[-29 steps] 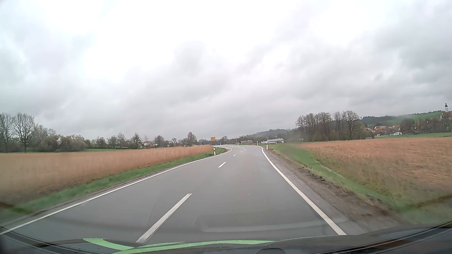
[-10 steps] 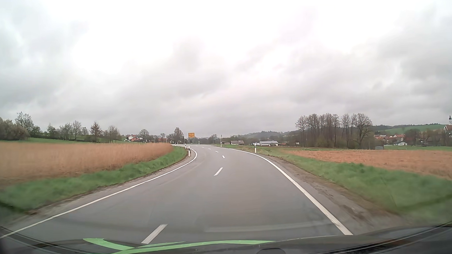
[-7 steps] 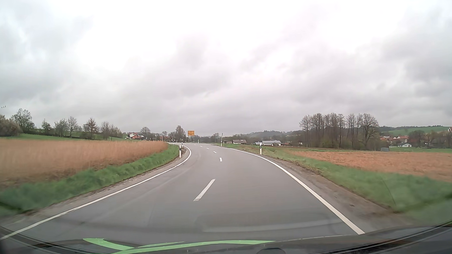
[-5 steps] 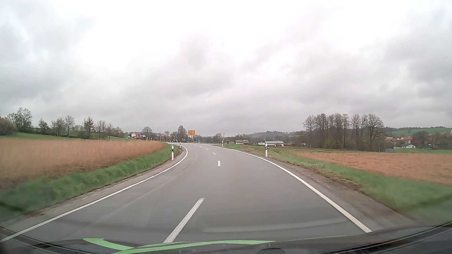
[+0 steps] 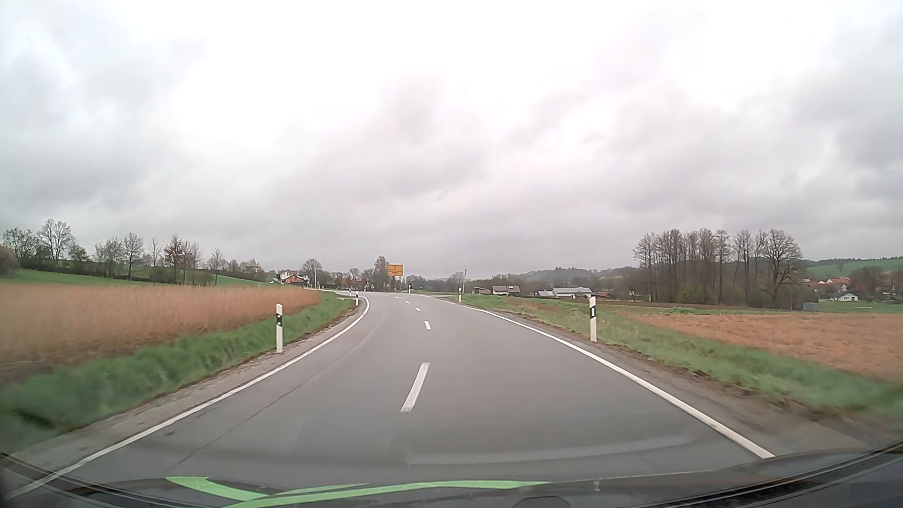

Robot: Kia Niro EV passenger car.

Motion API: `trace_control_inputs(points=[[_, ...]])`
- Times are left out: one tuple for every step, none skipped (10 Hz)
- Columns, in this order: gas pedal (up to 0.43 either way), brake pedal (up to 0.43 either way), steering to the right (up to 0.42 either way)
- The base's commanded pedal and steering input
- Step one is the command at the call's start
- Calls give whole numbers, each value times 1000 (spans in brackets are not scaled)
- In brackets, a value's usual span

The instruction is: Follow the waypoints while adhering to traffic rules and regulations

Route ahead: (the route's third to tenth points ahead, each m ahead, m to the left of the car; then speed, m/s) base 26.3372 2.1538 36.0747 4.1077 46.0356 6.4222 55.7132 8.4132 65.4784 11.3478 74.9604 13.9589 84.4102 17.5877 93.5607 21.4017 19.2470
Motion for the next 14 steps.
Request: trace_control_inputs(points=[[110,0,-26],[110,0,-26],[110,0,-26],[110,0,-27],[110,0,-27],[118,0,-27],[118,0,-26],[130,0,-26],[138,0,-26],[150,0,-26],[157,0,-26],[157,0,-26],[177,0,-26],[197,0,-26]])
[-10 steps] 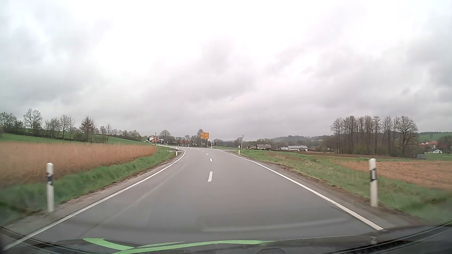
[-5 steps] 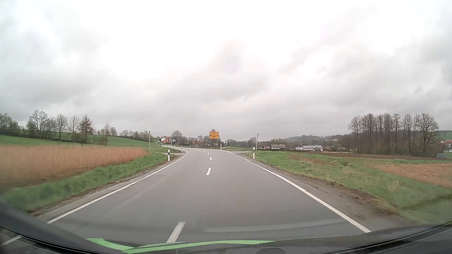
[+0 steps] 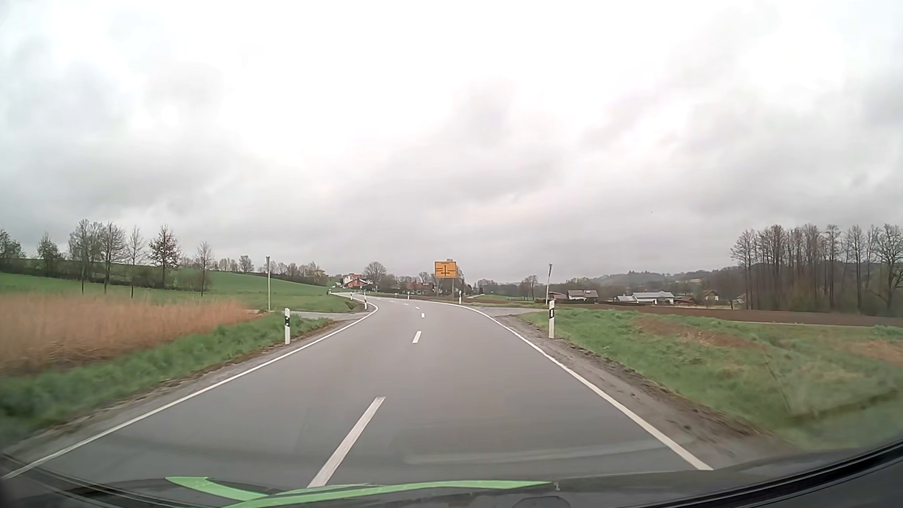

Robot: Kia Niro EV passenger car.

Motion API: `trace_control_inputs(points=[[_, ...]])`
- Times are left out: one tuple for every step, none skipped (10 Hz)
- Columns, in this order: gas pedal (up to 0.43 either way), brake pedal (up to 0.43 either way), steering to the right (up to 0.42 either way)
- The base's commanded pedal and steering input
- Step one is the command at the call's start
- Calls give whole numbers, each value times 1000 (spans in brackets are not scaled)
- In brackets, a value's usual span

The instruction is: Follow the waypoints while adhering to traffic rules and regulations

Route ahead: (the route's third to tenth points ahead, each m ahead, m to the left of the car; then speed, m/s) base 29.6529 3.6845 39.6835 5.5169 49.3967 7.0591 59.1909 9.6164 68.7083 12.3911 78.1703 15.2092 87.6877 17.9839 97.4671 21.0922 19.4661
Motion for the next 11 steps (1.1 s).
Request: trace_control_inputs(points=[[209,0,-26],[220,0,-26],[220,0,-26],[169,0,-26],[110,0,-26],[130,0,-27],[150,0,-27],[177,0,-27],[209,0,-27],[220,0,-27],[228,0,-27]])
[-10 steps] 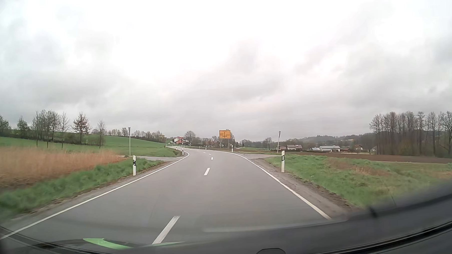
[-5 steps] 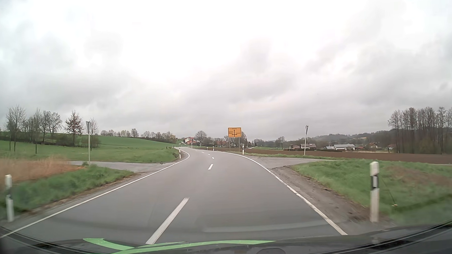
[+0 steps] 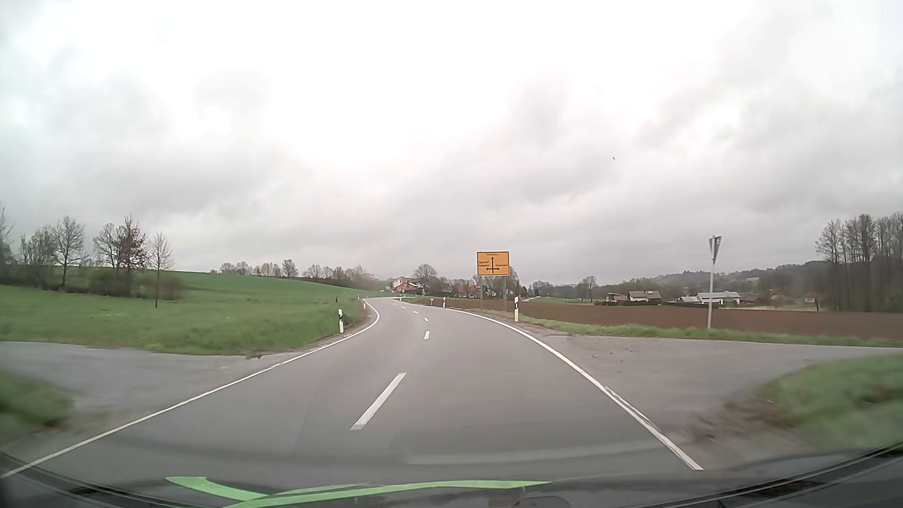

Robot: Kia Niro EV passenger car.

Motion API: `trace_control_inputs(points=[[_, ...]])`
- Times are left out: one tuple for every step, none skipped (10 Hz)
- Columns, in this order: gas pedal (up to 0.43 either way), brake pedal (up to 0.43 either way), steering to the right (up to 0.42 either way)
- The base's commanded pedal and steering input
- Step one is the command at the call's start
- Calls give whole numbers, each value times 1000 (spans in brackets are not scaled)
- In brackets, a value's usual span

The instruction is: Follow the waypoints while adhering to traffic rules and regulations

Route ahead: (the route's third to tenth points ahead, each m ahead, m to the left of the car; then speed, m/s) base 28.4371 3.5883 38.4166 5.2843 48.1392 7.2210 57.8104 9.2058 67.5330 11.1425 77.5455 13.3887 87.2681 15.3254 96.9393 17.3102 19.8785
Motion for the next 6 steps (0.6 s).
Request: trace_control_inputs(points=[[248,0,-27],[248,0,-27],[260,0,-27],[260,0,-27],[260,0,-27],[260,0,-26]])
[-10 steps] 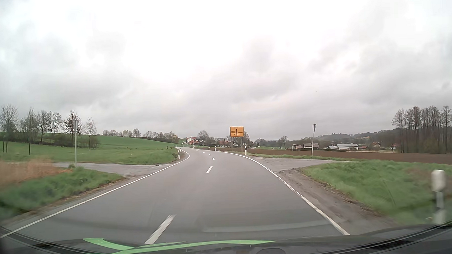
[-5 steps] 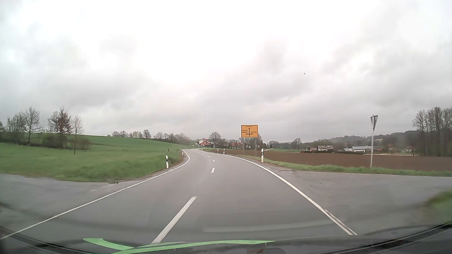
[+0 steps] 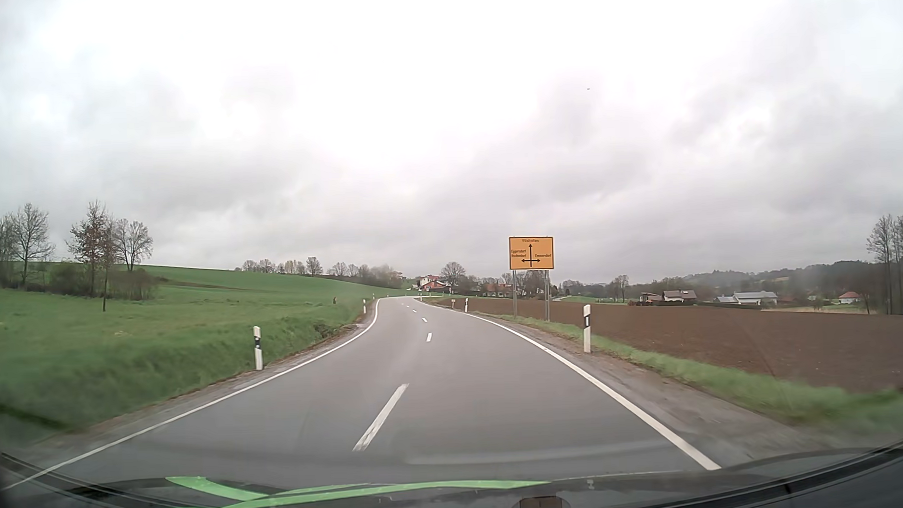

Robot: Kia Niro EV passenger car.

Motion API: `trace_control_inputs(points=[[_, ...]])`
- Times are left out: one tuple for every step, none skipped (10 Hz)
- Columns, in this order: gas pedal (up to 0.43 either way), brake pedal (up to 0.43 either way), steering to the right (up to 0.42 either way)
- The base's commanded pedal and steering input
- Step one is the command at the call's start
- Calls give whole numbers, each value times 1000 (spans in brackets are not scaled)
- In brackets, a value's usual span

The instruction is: Follow the waypoints while adhering to traffic rules and regulations

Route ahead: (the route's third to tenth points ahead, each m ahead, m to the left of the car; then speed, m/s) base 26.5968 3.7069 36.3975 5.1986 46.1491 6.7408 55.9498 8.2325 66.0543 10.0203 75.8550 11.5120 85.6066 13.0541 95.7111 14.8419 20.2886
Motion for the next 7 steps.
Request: trace_control_inputs(points=[[260,0,-26],[260,0,-26],[260,0,-26],[260,0,-26],[260,0,-26],[260,0,-26],[260,0,-26]])
